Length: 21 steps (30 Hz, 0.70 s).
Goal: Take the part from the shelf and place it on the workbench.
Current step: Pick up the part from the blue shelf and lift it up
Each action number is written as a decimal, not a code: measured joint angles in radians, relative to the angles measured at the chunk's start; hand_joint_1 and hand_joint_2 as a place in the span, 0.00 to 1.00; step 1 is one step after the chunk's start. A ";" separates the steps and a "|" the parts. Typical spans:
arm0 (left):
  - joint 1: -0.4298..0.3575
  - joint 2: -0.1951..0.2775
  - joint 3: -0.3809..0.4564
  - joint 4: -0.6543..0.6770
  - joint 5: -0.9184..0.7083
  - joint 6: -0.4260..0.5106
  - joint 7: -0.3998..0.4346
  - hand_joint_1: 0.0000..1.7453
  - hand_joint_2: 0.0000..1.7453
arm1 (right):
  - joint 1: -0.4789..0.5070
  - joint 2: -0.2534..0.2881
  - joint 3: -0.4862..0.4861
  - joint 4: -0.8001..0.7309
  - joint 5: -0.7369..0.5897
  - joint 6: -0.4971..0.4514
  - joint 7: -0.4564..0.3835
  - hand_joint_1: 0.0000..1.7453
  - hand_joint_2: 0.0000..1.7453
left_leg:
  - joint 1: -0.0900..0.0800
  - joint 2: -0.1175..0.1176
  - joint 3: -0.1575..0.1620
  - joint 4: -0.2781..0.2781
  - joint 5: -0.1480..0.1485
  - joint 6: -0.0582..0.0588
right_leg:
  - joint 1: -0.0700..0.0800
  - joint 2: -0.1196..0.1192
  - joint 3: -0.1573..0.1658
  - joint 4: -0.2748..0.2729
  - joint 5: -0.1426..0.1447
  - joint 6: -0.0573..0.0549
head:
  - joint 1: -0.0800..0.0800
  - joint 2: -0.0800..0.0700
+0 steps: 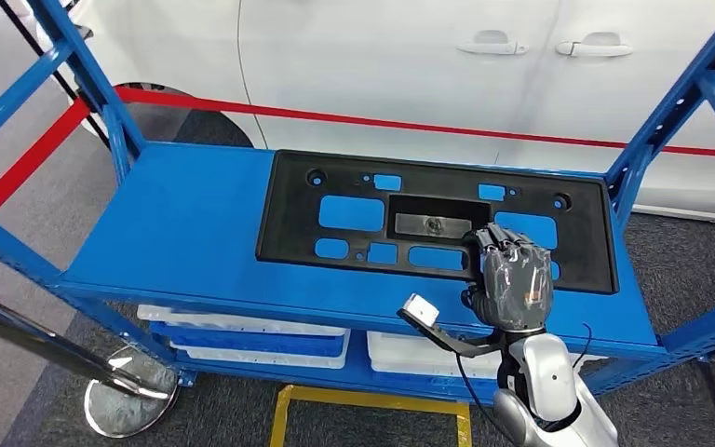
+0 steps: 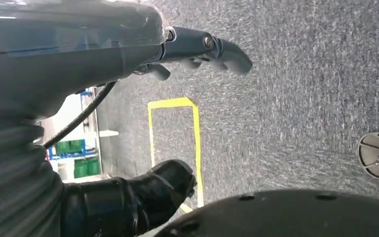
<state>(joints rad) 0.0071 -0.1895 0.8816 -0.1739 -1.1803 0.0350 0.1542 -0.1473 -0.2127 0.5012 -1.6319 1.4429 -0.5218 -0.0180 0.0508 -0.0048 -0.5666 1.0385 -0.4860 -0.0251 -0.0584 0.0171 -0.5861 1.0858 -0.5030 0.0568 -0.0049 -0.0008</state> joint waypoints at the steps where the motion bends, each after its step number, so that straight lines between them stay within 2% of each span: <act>1: 0.000 0.000 0.000 0.000 -0.002 -0.002 0.000 0.00 1.00 | 0.001 -0.003 0.001 -0.006 0.010 -0.001 0.000 1.00 1.00 | 0.002 -0.001 -0.004 0.004 -0.001 -0.005 | -0.001 -0.001 -0.007 0.001 -0.004 -0.013 | -0.001 0.000; 2: 0.001 0.000 0.000 0.000 -0.004 -0.004 0.001 0.00 1.00 | 0.001 -0.006 0.003 -0.012 0.020 -0.003 -0.001 1.00 1.00 | 0.004 0.000 -0.011 0.014 -0.010 -0.007 | 0.001 -0.001 -0.014 0.004 -0.002 -0.026 | -0.002 0.000; 3: 0.001 0.000 0.000 0.000 -0.005 -0.007 0.001 0.00 1.00 | 0.001 -0.009 0.005 -0.017 0.028 -0.005 0.000 1.00 1.00 | 0.006 0.001 -0.023 0.035 -0.032 -0.007 | 0.004 -0.003 -0.021 0.003 0.003 -0.037 | -0.002 0.000; 4: 0.001 0.000 0.000 0.000 -0.005 -0.010 0.001 0.00 1.00 | 0.001 -0.011 0.007 -0.022 0.033 -0.007 0.000 1.00 1.00 | 0.005 0.003 -0.039 0.076 -0.068 -0.005 | 0.008 -0.005 -0.028 0.001 0.009 -0.047 | -0.003 0.000; 6: 0.000 0.000 0.000 0.000 -0.006 -0.015 0.001 0.00 1.00 | 0.003 -0.015 0.013 -0.029 0.035 -0.011 0.002 1.00 1.00 | -0.003 0.003 -0.081 0.198 -0.150 0.003 | 0.020 -0.009 -0.042 0.000 0.021 -0.061 | -0.002 0.000; 7: 0.000 0.000 0.000 0.000 -0.005 -0.017 0.001 0.00 1.00 | 0.004 -0.017 0.017 -0.032 0.033 -0.012 0.003 1.00 1.00 | -0.009 0.003 -0.095 0.253 -0.174 0.009 | 0.028 -0.011 -0.049 0.000 0.027 -0.066 | -0.002 0.000; 8: -0.001 0.000 0.000 0.000 -0.005 -0.020 0.003 0.00 1.00 | 0.005 -0.019 0.021 -0.035 0.030 -0.011 0.004 1.00 1.00 | -0.015 0.003 -0.096 0.279 -0.178 0.018 | 0.036 -0.012 -0.057 0.000 0.032 -0.071 | -0.002 0.000; 9: -0.001 0.000 0.000 0.000 -0.004 -0.023 0.005 0.00 1.00 | 0.006 -0.021 0.024 -0.039 0.026 -0.010 0.004 1.00 1.00 | -0.024 0.003 -0.079 0.270 -0.163 0.031 | 0.045 -0.013 -0.064 0.000 0.039 -0.074 | -0.002 0.000; 10: -0.002 0.000 0.000 0.000 -0.003 -0.027 0.007 0.00 1.00 | 0.006 -0.023 0.027 -0.044 0.020 -0.008 0.005 1.00 1.00 | -0.035 0.003 -0.045 0.226 -0.135 0.048 | 0.054 -0.013 -0.070 0.000 0.045 -0.077 | -0.002 0.000; 12: -0.004 0.002 0.000 0.000 -0.002 -0.033 0.013 0.00 1.00 | 0.006 -0.027 0.033 -0.056 0.005 -0.001 0.005 1.00 1.00 | -0.058 0.002 0.044 0.088 -0.095 0.091 | 0.064 -0.013 -0.079 -0.002 0.058 -0.081 | -0.002 0.000; 13: -0.005 0.003 0.001 0.000 -0.002 -0.036 0.016 0.00 1.00 | 0.005 -0.029 0.035 -0.061 -0.003 0.004 0.005 1.00 1.00 | -0.065 0.003 0.075 0.035 -0.087 0.103 | 0.065 -0.015 -0.080 -0.005 0.066 -0.079 | -0.001 0.000; 14: -0.006 0.003 0.001 -0.001 -0.001 -0.037 0.019 0.00 1.00 | 0.004 -0.031 0.038 -0.066 -0.010 0.008 0.006 1.00 1.00 | -0.072 0.003 0.092 0.001 -0.083 0.109 | 0.062 -0.016 -0.080 -0.009 0.074 -0.075 | 0.000 0.000; 15: -0.007 0.003 0.002 -0.001 0.000 -0.039 0.021 0.00 1.00 | 0.004 -0.033 0.040 -0.069 -0.016 0.012 0.006 1.00 1.00 | -0.075 0.003 0.097 -0.016 -0.078 0.109 | 0.060 -0.017 -0.080 -0.016 0.084 -0.069 | 0.000 0.000; 17: -0.009 -0.001 0.003 0.000 0.000 -0.042 0.024 0.00 1.00 | 0.004 -0.038 0.046 -0.076 -0.024 0.018 0.004 1.00 1.00 | -0.075 0.005 0.092 -0.043 -0.045 0.105 | 0.056 -0.018 -0.080 -0.031 0.096 -0.058 | 0.000 0.000; 18: -0.010 -0.002 0.004 0.000 0.000 -0.043 0.025 0.00 1.00 | 0.003 -0.041 0.047 -0.080 -0.028 0.021 0.003 1.00 1.00 | -0.072 0.008 0.089 -0.059 -0.027 0.106 | 0.056 -0.017 -0.084 -0.026 0.080 -0.052 | 0.000 0.000; 19: -0.011 -0.003 0.005 0.000 0.000 -0.043 0.026 0.00 1.00 | 0.002 -0.045 0.049 -0.083 -0.031 0.023 0.002 1.00 1.00 | -0.067 0.011 0.082 -0.073 -0.009 0.105 | 0.056 -0.016 -0.091 -0.004 0.046 -0.048 | 0.000 0.000; 21: -0.011 -0.004 0.006 0.000 0.000 -0.043 0.026 0.00 1.00 | 0.000 -0.051 0.050 -0.086 -0.035 0.026 0.000 1.00 1.00 | -0.065 0.014 0.058 -0.077 0.016 0.103 | 0.048 -0.017 -0.112 0.093 -0.049 -0.039 | 0.001 0.000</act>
<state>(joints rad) -0.0040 -0.1938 0.8879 -0.1736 -1.1806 -0.0082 0.1798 -0.1473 -0.2641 0.5509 -1.7175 1.4079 -0.4961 -0.0182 -0.0139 0.0088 -0.5082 0.9610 -0.4698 0.0781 -0.0102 0.0005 -0.6978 1.1790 -0.5519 0.0181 -0.0040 -0.0008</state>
